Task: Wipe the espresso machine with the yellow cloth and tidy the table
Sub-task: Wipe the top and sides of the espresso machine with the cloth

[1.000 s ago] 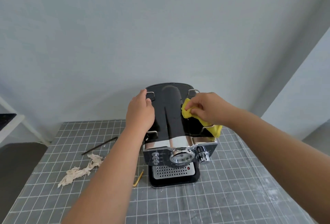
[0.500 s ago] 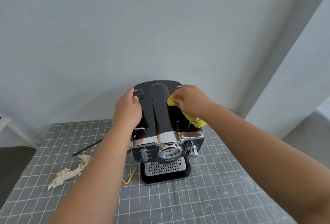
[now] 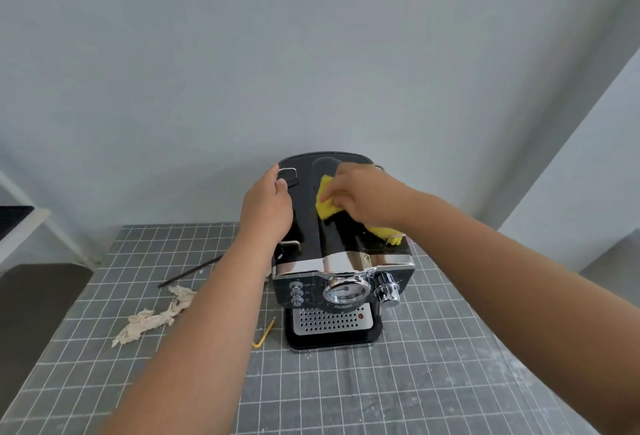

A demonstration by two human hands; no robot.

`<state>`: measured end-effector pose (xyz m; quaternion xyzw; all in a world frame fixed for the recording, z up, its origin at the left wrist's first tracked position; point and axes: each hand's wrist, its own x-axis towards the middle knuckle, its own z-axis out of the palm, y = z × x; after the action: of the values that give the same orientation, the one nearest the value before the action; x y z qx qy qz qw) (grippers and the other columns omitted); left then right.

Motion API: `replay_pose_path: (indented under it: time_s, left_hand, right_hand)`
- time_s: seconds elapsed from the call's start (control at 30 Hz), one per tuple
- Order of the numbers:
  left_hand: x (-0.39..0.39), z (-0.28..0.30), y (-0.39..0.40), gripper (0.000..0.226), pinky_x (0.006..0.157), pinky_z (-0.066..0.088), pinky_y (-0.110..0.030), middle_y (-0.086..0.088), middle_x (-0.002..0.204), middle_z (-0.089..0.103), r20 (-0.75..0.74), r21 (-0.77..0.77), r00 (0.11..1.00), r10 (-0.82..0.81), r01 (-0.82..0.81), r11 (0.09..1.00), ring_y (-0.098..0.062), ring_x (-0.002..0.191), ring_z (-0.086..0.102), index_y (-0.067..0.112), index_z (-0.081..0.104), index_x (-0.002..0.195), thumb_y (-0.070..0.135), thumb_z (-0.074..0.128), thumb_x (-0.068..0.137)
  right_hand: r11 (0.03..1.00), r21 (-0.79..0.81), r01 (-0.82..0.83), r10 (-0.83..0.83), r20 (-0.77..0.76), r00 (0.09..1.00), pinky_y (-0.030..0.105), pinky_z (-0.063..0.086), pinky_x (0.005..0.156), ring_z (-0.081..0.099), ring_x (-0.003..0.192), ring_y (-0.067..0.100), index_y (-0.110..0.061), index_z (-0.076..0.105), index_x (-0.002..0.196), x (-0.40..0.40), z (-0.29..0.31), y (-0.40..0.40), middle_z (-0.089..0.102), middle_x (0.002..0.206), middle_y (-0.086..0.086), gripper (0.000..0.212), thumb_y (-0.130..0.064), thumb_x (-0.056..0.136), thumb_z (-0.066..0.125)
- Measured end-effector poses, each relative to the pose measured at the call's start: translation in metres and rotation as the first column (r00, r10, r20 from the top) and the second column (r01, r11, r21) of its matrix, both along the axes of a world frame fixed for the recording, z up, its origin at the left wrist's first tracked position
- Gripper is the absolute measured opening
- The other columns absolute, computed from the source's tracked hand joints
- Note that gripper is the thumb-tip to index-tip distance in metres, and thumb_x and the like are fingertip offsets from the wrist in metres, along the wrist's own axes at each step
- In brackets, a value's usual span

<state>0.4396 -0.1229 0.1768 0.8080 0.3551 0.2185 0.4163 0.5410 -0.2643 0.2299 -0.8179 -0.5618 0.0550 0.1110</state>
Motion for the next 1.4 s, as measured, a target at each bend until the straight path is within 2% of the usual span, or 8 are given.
replay_pose_path:
  time_s: [0.07, 0.2, 0.27, 0.37, 0.57, 1.03, 1.2, 1.4]
  left_hand:
    - [0.000, 0.000, 0.000, 0.045, 0.111, 0.029, -0.031, -0.002, 0.154, 0.040, 0.004, -0.009, 1.000, 0.001, -0.001, 1.000, -0.022, 0.142, 0.037, 0.019, 0.035, 0.150, 0.025, 0.031, 0.106]
    - [0.001, 0.001, 0.000, 0.045, 0.111, 0.029, -0.030, -0.001, 0.154, 0.041, 0.007, -0.009, 1.000, 0.009, -0.009, 1.000, -0.022, 0.141, 0.037, 0.019, 0.037, 0.150, 0.024, 0.030, 0.105]
    - [0.001, 0.000, 0.001, 0.045, 0.112, 0.029, -0.031, -0.001, 0.154, 0.041, 0.012, -0.016, 1.000, 0.009, -0.008, 1.000, -0.021, 0.141, 0.037, 0.020, 0.037, 0.149, 0.023, 0.029, 0.105]
    - [0.000, 0.000, 0.000, 0.045, 0.112, 0.029, -0.031, 0.000, 0.154, 0.041, 0.009, -0.024, 1.000, 0.011, -0.011, 1.000, -0.022, 0.141, 0.037, 0.020, 0.037, 0.150, 0.024, 0.030, 0.105]
    - [0.001, -0.001, 0.001, 0.046, 0.110, 0.031, -0.030, 0.001, 0.153, 0.041, 0.003, -0.025, 1.000, 0.017, -0.017, 1.000, -0.021, 0.140, 0.039, 0.021, 0.037, 0.150, 0.024, 0.031, 0.105]
    - [0.002, -0.004, 0.002, 0.046, 0.112, 0.028, -0.030, 0.001, 0.155, 0.039, 0.013, -0.024, 1.000, 0.006, -0.005, 1.000, -0.020, 0.142, 0.037, 0.020, 0.035, 0.151, 0.024, 0.032, 0.105]
    - [0.002, -0.004, 0.003, 0.047, 0.113, 0.027, -0.030, 0.003, 0.155, 0.038, 0.006, -0.017, 1.000, -0.008, 0.008, 1.000, -0.019, 0.143, 0.035, 0.021, 0.035, 0.151, 0.025, 0.032, 0.105]
    - [0.004, -0.004, 0.004, 0.047, 0.114, 0.027, -0.031, 0.002, 0.155, 0.039, -0.004, -0.010, 1.000, 0.003, -0.003, 1.000, -0.019, 0.143, 0.035, 0.020, 0.036, 0.150, 0.025, 0.032, 0.104]
  right_hand:
    - [0.998, 0.034, 0.061, -0.062, 0.035, 0.997, 0.026, 0.039, 0.086, 0.054, 0.108, 0.024, -0.024, 0.067, 0.116, 0.000, -0.007, 0.013, 0.054, 0.112, 0.005, 0.032, -0.013, 0.094, 0.047]
    - [0.981, 0.051, -0.187, 0.188, -0.004, 0.982, 0.039, 0.044, 0.089, 0.053, 0.097, 0.024, -0.021, 0.073, 0.105, -0.031, -0.018, 0.008, 0.056, 0.102, 0.006, 0.027, -0.010, 0.090, 0.054]
    - [0.966, 0.064, -0.251, 0.254, -0.051, 0.966, 0.026, 0.043, 0.086, 0.053, 0.088, 0.014, -0.019, 0.074, 0.103, -0.035, -0.017, -0.011, 0.055, 0.098, 0.002, 0.023, -0.009, 0.090, 0.058]
    - [0.978, 0.065, -0.199, 0.206, -0.129, 0.970, 0.009, 0.036, 0.077, 0.051, 0.077, -0.004, -0.025, 0.074, 0.101, -0.016, -0.007, -0.037, 0.055, 0.095, -0.006, 0.021, -0.013, 0.088, 0.063]
    - [0.993, 0.078, 0.090, -0.094, 0.051, 0.994, 0.026, 0.038, 0.075, 0.048, 0.081, 0.012, -0.028, 0.062, 0.112, -0.002, -0.017, -0.027, 0.052, 0.098, -0.007, 0.023, -0.021, 0.094, 0.051]
    - [0.997, 0.055, 0.061, -0.061, -0.014, 0.998, 0.027, 0.042, 0.074, 0.055, 0.082, 0.011, -0.028, 0.062, 0.107, 0.003, -0.007, -0.031, 0.066, 0.091, -0.008, 0.020, -0.018, 0.091, 0.055]
    - [0.993, 0.040, -0.109, 0.113, -0.116, 0.987, 0.024, 0.049, 0.075, 0.060, 0.081, 0.004, -0.036, 0.067, 0.098, -0.020, 0.000, -0.056, 0.064, 0.093, -0.014, 0.020, -0.021, 0.086, 0.064]
    - [0.975, 0.126, -0.182, 0.196, -0.110, 0.974, 0.010, 0.037, 0.077, 0.050, 0.077, 0.002, -0.020, 0.070, 0.113, -0.019, -0.015, -0.034, 0.055, 0.097, 0.002, 0.027, -0.011, 0.091, 0.058]
